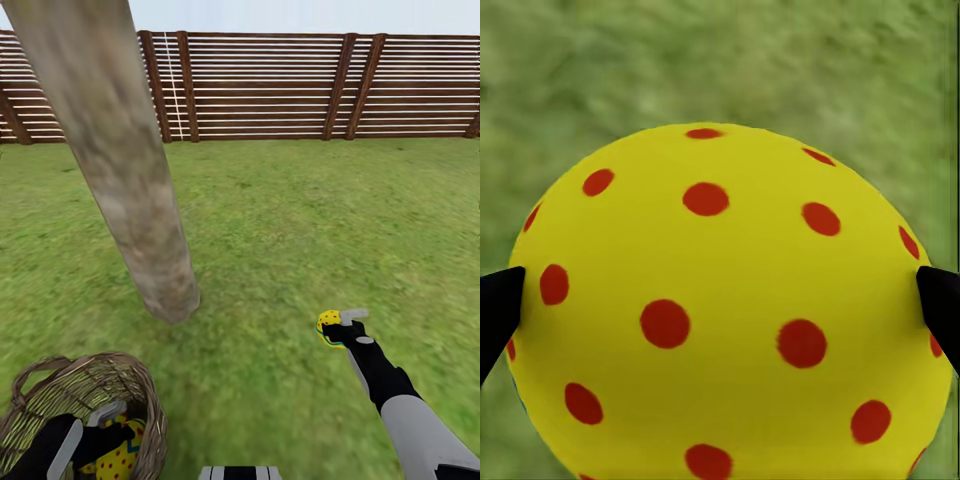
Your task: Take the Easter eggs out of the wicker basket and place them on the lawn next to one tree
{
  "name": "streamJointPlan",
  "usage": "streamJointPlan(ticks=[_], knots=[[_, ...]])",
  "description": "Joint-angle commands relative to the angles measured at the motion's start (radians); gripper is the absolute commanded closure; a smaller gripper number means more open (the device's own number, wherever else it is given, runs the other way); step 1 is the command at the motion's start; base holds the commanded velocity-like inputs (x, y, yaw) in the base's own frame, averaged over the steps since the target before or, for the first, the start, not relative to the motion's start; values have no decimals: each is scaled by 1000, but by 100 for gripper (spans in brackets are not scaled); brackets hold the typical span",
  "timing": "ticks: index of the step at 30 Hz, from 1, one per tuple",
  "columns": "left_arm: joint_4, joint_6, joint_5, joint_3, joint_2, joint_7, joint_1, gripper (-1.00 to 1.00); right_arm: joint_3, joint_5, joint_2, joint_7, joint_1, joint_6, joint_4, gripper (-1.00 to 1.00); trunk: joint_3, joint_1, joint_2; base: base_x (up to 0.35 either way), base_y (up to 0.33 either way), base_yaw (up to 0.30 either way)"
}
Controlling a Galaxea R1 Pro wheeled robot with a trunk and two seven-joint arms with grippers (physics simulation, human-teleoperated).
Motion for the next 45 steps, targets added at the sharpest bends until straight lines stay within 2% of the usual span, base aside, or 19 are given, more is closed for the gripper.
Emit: streamJointPlan(ticks=[1, 31, 37, 45], knots=[[-1, 5, -8, 3, 0, -9, 0, 100, -2, 10, 0, 3, 0, 5, -2, 100, 3, -1, 0, 0, 0, 0], [5, 7, -8, 2, 0, -8, 0, 100, -2, 10, 2, 3, 0, 10, 0, 100, 119, -14, 7, 0, 0, 21], [5, 8, -8, 3, -2, -8, 0, 100, -2, 11, 15, 2, 0, 10, 4, 100, 142, -17, 8, -13, 0, 0], [5, 7, -9, 3, -2, -8, 0, 100, -2, 14, 17, 3, 0, 10, 19, 100, 173, -20, 10, -81, 52, 0]])
